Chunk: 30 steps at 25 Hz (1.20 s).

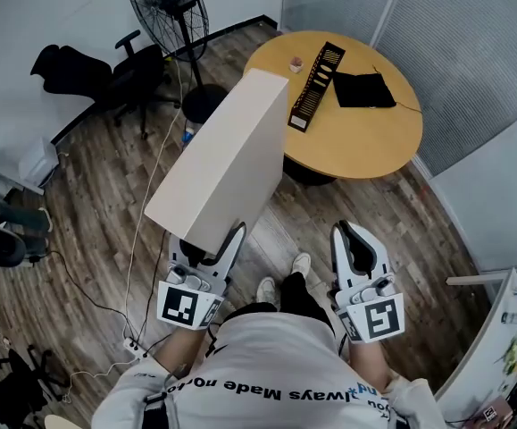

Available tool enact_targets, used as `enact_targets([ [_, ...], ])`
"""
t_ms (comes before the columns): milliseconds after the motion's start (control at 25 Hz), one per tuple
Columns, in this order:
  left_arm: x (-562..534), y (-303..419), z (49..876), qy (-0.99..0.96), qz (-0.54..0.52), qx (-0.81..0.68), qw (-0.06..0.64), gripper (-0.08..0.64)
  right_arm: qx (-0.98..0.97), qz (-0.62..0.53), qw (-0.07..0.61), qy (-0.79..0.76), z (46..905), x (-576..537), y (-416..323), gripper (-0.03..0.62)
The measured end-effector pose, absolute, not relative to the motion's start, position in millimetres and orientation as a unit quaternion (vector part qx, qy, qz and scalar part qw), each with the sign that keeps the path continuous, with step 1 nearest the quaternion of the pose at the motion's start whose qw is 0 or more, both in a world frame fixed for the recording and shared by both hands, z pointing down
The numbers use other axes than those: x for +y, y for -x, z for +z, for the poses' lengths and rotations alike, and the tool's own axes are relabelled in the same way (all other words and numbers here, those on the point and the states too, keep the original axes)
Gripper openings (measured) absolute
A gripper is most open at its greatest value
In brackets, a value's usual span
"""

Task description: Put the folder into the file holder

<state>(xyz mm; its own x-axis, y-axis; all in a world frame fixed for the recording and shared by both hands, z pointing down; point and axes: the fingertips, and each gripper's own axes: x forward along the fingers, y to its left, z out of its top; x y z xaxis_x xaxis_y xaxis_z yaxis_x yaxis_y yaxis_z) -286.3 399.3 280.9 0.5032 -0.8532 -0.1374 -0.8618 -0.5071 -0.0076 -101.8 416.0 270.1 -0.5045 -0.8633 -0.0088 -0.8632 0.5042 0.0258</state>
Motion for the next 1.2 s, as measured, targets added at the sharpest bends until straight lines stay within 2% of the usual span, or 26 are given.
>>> enact_targets([
  [1200, 326, 239, 285, 0.873, 0.065, 0.482, 0.033, 0.295, -0.86, -0.012, -0.002, -0.511, 278, 347, 57, 0.051],
])
